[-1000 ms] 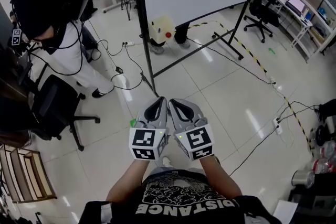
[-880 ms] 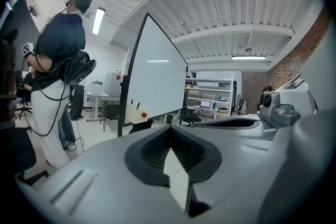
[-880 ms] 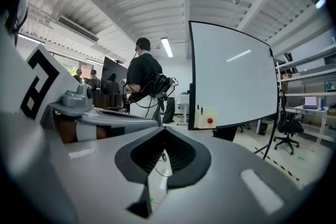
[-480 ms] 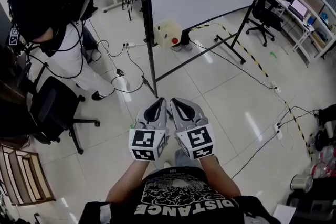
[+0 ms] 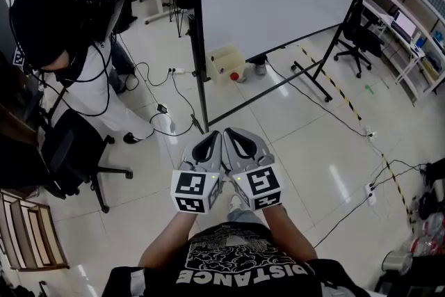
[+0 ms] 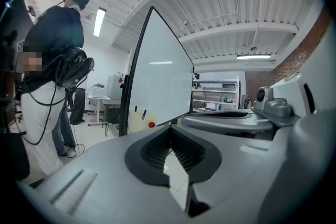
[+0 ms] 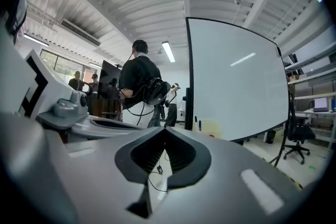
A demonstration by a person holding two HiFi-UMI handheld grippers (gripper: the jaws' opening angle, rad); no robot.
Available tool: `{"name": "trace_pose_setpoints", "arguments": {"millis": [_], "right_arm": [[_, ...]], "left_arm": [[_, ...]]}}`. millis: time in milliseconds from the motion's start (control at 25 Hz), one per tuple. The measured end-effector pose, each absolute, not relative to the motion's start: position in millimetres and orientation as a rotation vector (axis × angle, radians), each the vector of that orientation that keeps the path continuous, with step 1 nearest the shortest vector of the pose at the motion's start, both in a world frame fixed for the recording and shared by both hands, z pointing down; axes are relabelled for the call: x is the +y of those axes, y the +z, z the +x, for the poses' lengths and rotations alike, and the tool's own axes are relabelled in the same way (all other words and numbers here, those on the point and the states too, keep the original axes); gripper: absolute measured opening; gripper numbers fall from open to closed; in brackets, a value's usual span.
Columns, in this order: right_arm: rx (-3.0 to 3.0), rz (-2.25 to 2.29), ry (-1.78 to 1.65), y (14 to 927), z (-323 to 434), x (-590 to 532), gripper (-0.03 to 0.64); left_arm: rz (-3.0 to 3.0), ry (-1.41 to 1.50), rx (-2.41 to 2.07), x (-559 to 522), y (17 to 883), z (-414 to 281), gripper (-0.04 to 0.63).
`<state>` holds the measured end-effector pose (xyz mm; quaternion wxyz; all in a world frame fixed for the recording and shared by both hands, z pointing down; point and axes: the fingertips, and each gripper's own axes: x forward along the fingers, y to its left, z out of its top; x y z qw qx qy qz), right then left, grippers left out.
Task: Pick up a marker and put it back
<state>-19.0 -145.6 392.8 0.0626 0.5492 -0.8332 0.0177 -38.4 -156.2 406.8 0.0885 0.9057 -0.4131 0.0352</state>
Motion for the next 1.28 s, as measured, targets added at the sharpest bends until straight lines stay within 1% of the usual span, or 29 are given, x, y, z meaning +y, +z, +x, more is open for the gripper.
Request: {"name": "trace_pose_setpoints", "arguments": {"millis": [440,680,880,1120,1240,1280], "right_arm": [[-2.576,1.538,0.062,405.3,10.2,-222.0,0.003],[-2.611,1.5,0.051,411.0,24.2,-257.5,0.023],[-2.628,1.488,0.039,417.0,32.9,-282.8,0.061],[-2.646,1.462,0.038,424.0,30.7,-312.1,0.089],[-2.64,1.446,0.023,428.6,28.2,-324.0,0.136],[-2.638,1.445,0.019,429.8,27.8,-327.7,0.138]], "left_arm": [[2.615,0.104,-1.353,-223.6,410.2,-18.9,0.006],[2.606,0.099,-1.411,-250.9,408.5,-1.2,0.006],[2.577,0.101,-1.463,-268.1,411.3,3.2,0.006],[2.533,0.104,-1.517,-286.9,415.8,-3.9,0.006],[2.533,0.114,-1.523,-294.1,417.6,-2.6,0.006],[2.533,0.114,-1.526,-296.7,417.9,-2.8,0.006]]}}
